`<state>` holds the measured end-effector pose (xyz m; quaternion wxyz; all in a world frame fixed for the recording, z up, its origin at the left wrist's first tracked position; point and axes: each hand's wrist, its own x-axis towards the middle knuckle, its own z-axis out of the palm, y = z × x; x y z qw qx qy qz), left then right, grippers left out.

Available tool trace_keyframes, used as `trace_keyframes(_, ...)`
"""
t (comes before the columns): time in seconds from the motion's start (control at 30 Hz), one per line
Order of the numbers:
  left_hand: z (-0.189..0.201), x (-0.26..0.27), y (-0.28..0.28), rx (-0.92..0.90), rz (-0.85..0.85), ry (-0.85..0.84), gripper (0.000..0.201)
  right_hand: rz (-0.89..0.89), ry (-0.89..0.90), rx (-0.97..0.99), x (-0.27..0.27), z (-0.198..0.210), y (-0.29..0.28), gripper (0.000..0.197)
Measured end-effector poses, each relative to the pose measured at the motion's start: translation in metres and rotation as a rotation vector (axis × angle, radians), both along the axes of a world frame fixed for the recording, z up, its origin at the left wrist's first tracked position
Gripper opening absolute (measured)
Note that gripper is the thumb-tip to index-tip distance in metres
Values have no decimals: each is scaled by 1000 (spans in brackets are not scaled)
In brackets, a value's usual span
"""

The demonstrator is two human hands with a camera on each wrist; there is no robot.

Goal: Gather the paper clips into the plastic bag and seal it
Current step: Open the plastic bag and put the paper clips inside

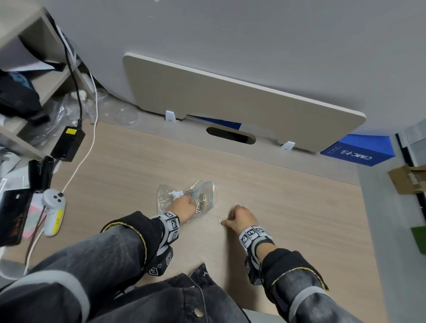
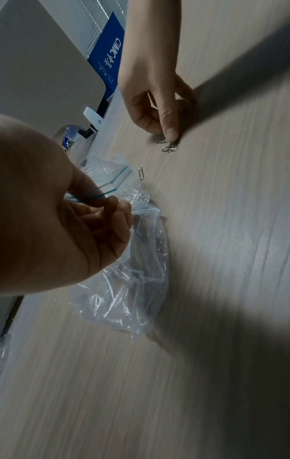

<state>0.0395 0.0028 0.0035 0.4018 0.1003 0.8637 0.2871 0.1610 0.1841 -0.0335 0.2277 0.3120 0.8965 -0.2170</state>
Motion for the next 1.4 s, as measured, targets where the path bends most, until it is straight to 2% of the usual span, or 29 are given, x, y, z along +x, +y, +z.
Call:
trace_keyframes(0.07,1,0,2,5,3,-3,21,27,-27,24,-2,-1,-4,50)
trace_keyframes(0.13,1,-1,3,13,7,-7,22,49,-29,28,-5,-3,-7,49)
trace_keyframes(0.33,0,-2,4,20,19,-7,20,94,-39,-22,-14,2,-7,20)
trace_keyframes(0.4,-2,-2,4,14,20,-8,21,97,-37,-25,-14,3,-5,16)
trace_keyframes(0.5,-3,-3,3,8,23,-13,21,40,-24,-27,-14,1,-7,19)
trace_keyframes(0.63,-4,-4,3,7,30,-23,22,8,-35,-23,-18,-2,-14,42)
trace_keyframes(0.87,-5,-6,3,19,34,-41,19,93,-49,-81,-29,0,-14,19)
trace_keyframes(1.2,-4,-9,1,18,41,-43,24,116,-44,-94,-36,4,-10,17)
trace_keyframes(1.4,-6,-8,0,8,47,-34,23,154,-94,-41,-39,5,-13,24)
